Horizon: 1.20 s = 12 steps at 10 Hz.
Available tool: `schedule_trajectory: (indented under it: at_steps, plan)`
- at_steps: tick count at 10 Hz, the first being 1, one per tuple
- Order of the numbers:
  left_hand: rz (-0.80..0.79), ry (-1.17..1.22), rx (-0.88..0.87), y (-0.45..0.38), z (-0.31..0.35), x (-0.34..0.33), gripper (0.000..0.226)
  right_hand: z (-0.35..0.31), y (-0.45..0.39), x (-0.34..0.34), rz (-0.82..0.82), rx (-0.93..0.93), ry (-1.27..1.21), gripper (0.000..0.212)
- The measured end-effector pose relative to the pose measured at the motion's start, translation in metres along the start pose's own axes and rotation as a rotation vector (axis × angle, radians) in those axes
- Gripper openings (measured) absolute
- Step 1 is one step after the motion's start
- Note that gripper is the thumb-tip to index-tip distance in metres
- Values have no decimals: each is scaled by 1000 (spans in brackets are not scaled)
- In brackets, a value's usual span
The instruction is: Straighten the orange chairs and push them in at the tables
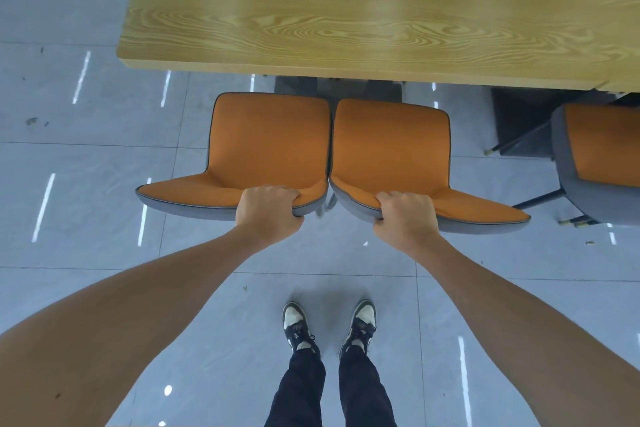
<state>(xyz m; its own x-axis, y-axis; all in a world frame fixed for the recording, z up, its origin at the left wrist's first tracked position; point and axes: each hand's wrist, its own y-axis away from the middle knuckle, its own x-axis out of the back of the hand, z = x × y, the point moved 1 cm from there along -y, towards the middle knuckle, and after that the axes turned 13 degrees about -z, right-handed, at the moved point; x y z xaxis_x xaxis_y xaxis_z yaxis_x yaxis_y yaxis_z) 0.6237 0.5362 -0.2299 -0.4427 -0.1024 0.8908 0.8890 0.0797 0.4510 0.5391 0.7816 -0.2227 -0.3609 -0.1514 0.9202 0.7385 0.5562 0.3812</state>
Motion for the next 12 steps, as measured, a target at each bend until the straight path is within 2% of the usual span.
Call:
schedule_trajectory:
  at_steps: [5,7,8,9,10,11,12]
  plan:
    - [45,10,-29,-2,-2,-2,13,10,2,0,0,46,-21,33]
    - [22,25,-35,-1,-1,-1,7,9,1,-4,76,54,-30,37]
    - [9,27,-38,0,-1,0,5,10,0,-6,50,20,-1,34]
    - [-41,44,-46,2,-2,4,14,10,1,3,-48,-1,24,16]
    - [-221,183,-14,-2,0,23,51,8,2,22,-239,-37,-218,33]
    - [-456,308,23,-13,2,49,61,3,0,49,-462,-12,-531,47]
    - [-504,311,28,-13,7,79,51,5,0,78,-549,-59,-453,60]
